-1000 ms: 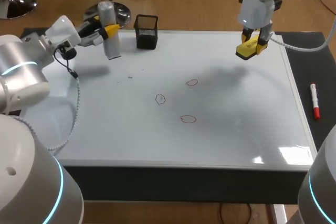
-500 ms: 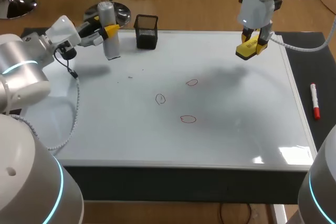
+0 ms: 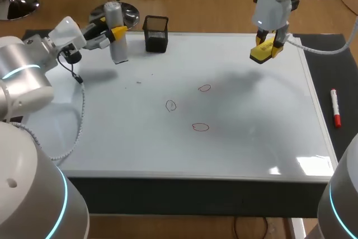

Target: Pick up the inspection probe, press it on each red-marked spot on the whiteboard one by one, put down the probe, pick up the eraser, and wipe off all the red marks.

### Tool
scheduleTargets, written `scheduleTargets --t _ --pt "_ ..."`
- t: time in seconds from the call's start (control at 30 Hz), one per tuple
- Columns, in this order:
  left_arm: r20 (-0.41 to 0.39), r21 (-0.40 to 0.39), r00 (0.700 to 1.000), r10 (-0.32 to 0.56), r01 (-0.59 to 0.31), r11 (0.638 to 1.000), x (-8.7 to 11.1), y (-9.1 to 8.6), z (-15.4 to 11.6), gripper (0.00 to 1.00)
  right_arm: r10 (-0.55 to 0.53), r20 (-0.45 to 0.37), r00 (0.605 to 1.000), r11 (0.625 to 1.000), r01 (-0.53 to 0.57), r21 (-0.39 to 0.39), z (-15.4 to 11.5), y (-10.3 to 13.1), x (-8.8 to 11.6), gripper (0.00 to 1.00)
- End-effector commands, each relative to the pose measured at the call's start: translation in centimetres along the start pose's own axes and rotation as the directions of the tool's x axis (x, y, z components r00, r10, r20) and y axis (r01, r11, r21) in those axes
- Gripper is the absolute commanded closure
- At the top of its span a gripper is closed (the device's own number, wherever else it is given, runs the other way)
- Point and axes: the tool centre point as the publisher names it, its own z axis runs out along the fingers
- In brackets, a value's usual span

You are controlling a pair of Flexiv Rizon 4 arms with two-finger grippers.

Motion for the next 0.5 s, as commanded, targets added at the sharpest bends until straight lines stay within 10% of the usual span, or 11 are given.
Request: scheduleTargets --t 0.03,0.5 --pt "-0.001 0.001 1.0 -0.001 0.001 1.0 -0.1 -0.1 0.0 1.0 -0.035 -0.023 0.999 0.999 0.035 0.004 0.7 1.1 -1.7 1.0" --pt "-0.001 0.001 1.0 -0.001 0.001 1.0 -0.1 -0.1 0.0 1.0 -0.284 -0.073 0.956 0.959 0.284 -0.01 1.4 8.5 -6.6 1.0"
